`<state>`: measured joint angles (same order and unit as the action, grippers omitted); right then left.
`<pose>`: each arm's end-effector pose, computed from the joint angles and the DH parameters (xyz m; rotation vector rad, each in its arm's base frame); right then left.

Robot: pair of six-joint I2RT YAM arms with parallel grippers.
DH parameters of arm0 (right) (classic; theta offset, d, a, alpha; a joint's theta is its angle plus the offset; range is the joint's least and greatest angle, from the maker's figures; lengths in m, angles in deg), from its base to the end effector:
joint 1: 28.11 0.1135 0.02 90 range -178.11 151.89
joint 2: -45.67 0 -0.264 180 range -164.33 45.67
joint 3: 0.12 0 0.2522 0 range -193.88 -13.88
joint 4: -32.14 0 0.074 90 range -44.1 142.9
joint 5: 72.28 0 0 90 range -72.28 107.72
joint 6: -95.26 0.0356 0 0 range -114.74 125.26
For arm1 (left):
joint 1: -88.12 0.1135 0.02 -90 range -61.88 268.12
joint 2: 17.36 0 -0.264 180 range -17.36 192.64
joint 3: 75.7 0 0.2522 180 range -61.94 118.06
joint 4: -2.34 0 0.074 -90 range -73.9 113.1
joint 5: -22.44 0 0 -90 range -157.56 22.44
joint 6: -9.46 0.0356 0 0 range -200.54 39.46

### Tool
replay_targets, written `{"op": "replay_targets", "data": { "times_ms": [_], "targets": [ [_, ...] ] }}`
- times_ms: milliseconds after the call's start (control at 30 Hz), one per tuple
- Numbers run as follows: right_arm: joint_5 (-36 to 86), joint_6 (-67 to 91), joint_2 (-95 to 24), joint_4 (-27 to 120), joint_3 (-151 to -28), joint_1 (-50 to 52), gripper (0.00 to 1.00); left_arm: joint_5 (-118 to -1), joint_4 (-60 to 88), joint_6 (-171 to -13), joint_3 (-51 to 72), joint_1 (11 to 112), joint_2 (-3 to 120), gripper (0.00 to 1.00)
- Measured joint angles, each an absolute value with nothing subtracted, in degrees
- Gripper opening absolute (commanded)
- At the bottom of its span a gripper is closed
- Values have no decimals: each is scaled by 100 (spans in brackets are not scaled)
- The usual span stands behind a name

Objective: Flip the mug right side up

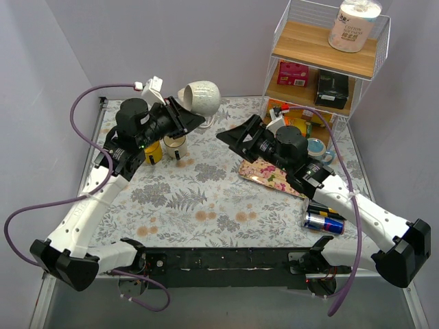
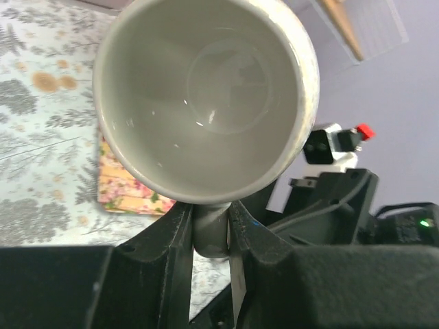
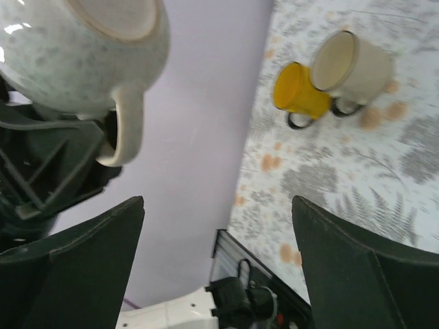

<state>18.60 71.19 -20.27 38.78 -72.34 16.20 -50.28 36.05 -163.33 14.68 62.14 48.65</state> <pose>0.1947 0.1908 0.3815 0.3233 1.7662 1.4716 0.2192 -0.1186 0.4412 -0.7322 1.9020 -1.5739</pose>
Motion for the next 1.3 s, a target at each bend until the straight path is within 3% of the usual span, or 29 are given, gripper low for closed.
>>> {"op": "replay_targets", "data": {
  "times_ms": [167,533,967,1300],
  "targets": [
    [1358,6625,-2033,5542,-7660,1620,98,-5371,4086,-15806,1605,6214,5383,0],
    [201,5456,-1817,7557,-7907,1614,98,-6344,4632,-15130,1511,6208,6819,0],
    [0,5087,-1672,8101,-7892,1498,99,-7618,4403,-14925,1514,5923,8452,0],
    [-61,5054,-1443,8241,-7714,1391,99,-8107,4191,-14667,1516,5910,8771,0]
  ]
}}
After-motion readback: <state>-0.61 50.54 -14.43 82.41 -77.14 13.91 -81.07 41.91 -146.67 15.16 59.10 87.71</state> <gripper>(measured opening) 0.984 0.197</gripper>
